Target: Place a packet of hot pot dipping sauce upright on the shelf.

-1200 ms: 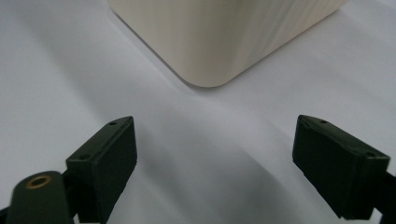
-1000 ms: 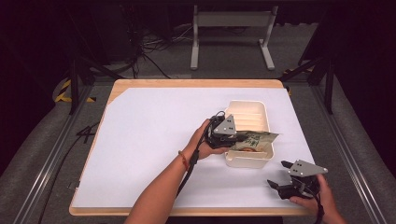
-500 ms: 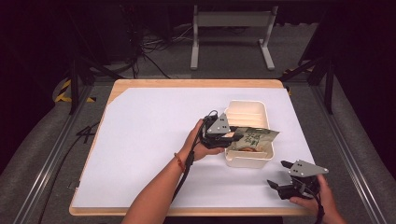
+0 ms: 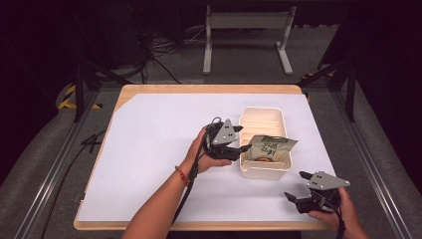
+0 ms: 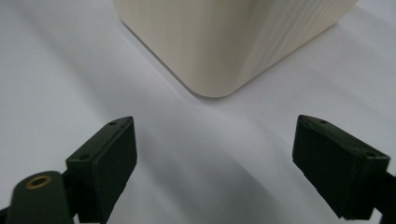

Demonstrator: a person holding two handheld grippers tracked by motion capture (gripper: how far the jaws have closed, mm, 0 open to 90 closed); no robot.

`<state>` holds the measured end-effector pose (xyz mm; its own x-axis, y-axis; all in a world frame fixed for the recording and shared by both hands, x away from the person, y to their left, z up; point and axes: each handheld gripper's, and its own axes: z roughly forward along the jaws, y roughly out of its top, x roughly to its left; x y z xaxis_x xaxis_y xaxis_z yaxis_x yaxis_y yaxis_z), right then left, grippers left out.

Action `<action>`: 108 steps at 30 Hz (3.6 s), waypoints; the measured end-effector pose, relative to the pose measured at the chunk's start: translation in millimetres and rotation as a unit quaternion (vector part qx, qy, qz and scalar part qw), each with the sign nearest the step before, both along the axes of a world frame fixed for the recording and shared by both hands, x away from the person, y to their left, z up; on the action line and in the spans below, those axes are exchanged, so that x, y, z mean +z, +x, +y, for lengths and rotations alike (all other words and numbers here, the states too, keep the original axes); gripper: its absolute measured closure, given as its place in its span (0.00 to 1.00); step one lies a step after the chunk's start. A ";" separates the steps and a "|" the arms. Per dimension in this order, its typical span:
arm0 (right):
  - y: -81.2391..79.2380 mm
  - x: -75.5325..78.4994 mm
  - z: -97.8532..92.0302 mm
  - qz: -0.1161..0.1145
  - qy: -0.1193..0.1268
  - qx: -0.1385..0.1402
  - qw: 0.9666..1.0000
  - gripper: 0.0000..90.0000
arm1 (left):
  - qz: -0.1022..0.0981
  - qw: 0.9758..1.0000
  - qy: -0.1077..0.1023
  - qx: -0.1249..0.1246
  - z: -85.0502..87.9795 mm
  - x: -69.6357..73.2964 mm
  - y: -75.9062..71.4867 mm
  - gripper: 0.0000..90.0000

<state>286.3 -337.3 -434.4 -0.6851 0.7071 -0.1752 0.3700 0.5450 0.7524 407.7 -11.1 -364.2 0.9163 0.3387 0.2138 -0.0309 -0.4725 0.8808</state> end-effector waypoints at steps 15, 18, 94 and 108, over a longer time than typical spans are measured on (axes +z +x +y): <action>-0.2 0.4 -0.1 0.000 -0.002 -0.001 1.000 0.16 | 0.021 0.998 0.027 0.046 24.7 -3.8 -7.0 0.12; -0.6 0.2 0.2 -0.001 -0.002 -0.001 1.000 0.16 | 0.019 0.998 0.033 0.057 29.9 -3.4 -9.6 0.11; 1.2 -1.3 4.9 0.000 -0.013 0.002 1.000 0.16 | 0.003 0.975 0.132 0.181 186.6 -45.4 -63.0 0.07; 2.9 -0.7 5.3 0.001 -0.010 0.002 1.000 0.16 | 0.016 0.971 0.127 0.202 215.9 -58.8 -72.3 0.07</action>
<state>289.1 -332.0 -435.1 -0.6883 0.7007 -0.1879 0.3695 0.5615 0.7404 335.3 204.8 -423.0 0.7269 0.6122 0.3112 0.2281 -0.6426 0.7314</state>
